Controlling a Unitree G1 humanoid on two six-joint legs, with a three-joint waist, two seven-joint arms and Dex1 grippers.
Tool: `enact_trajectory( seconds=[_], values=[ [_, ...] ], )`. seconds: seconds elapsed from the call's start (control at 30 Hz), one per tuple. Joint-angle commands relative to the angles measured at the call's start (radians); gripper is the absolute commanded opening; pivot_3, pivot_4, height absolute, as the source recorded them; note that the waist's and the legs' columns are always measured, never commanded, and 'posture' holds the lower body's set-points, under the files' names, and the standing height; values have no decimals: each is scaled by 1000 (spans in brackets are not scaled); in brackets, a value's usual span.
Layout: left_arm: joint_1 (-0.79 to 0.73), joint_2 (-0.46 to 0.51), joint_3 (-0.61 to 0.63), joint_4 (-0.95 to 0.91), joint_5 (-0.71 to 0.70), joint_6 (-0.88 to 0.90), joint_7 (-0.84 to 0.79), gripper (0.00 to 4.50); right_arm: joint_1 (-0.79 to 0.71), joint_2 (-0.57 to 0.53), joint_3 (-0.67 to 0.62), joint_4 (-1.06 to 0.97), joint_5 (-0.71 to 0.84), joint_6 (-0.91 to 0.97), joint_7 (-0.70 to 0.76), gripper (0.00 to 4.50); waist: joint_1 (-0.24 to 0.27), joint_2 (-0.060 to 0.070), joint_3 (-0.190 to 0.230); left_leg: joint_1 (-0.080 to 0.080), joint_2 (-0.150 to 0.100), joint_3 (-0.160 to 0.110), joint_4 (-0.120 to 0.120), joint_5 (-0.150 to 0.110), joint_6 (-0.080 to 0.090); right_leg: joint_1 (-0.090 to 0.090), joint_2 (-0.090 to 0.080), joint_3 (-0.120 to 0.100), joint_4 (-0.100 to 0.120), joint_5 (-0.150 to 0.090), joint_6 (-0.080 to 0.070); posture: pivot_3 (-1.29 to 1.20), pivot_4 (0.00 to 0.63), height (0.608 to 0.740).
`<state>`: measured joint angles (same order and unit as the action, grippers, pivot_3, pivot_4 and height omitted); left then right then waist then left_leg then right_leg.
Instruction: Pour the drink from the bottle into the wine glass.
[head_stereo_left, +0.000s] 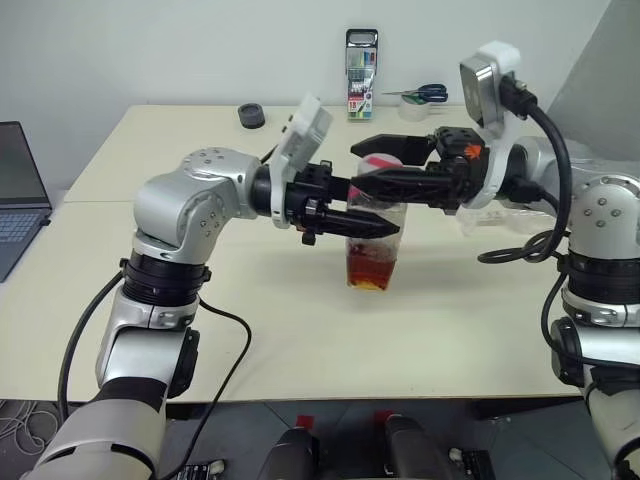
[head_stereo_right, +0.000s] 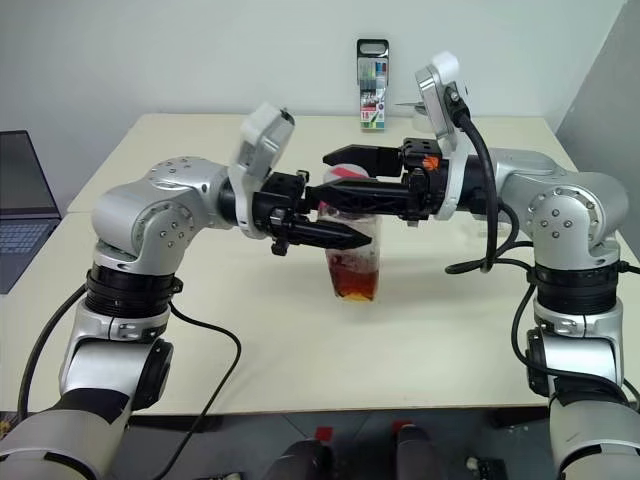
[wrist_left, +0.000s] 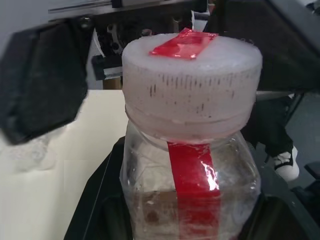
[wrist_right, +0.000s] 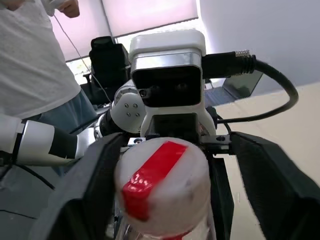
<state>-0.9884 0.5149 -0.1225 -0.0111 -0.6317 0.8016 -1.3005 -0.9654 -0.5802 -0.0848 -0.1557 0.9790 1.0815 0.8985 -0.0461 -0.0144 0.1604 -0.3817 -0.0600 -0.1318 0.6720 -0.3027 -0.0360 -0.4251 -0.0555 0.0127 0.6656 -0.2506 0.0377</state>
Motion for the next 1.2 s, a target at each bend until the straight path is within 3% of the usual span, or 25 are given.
enact_trajectory(
  seconds=[0.03, 0.2, 0.37, 0.6, 0.87, 0.97, 1.13, 1.2],
  values=[
    [20, 17, 45, -51, -9, -11, 44, 1974, 79, -40, -99, -163, 59, 36, -117, 4458, 5, 0, 0, 0, 0, 0, 0, 0, 0, 0, 0, 0, 0, 0, 0, 0, 150, 740],
    [75, 13, 47, -84, 7, -49, 103, 1974, 217, -59, -130, -358, 40, 0, -255, 4458, 7, 0, 0, 0, 0, 1, 0, 0, 0, 0, 0, 2, 1, 0, 0, 0, 150, 740],
    [119, -27, 47, -95, 24, -83, 192, 1974, 307, -18, -65, -473, -104, -110, -388, 4458, 13, 0, 0, 0, 0, 1, 3, 0, 0, 0, 0, 2, 4, 0, 0, 0, 150, 740],
    [133, -26, 26, -92, 54, -130, 205, 1974, 259, 93, -18, -485, -145, -141, -537, 4458, 14, 0, 0, 2, 0, 2, 5, 0, 0, -1, 0, 2, 9, 0, 0, 0, 150, 740],
    [118, -38, 25, -73, 67, -146, 217, 1974, 247, 103, 7, -483, -144, -161, -540, 4458, 14, 0, 0, 2, 0, 2, 6, 0, 0, -1, 1, 1, 9, 0, 0, 0, 150, 740],
    [114, -38, 25, -69, 69, -147, 217, 1974, 260, 95, 15, -492, -134, -155, -527, 3861, 14, 0, 0, 2, 0, 2, 6, 0, 0, -1, 1, 1, 9, 0, 0, 0, 150, 740],
    [104, -39, 26, -59, 73, -151, 216, 1974, 268, 88, 17, -490, -108, -144, -518, 2054, 14, 0, 0, 2, -1, 2, 6, 0, 1, -1, 1, 1, 9, 0, 0, 0, 150, 740],
    [101, -42, 25, -55, 76, -154, 215, 1974, 269, 87, 17, -485, -105, -145, -516, 1805, 14, 0, 0, 2, -1, 2, 6, 0, 1, -1, 1, 1, 9, 0, 0, 0, 150, 740]
  ],
)
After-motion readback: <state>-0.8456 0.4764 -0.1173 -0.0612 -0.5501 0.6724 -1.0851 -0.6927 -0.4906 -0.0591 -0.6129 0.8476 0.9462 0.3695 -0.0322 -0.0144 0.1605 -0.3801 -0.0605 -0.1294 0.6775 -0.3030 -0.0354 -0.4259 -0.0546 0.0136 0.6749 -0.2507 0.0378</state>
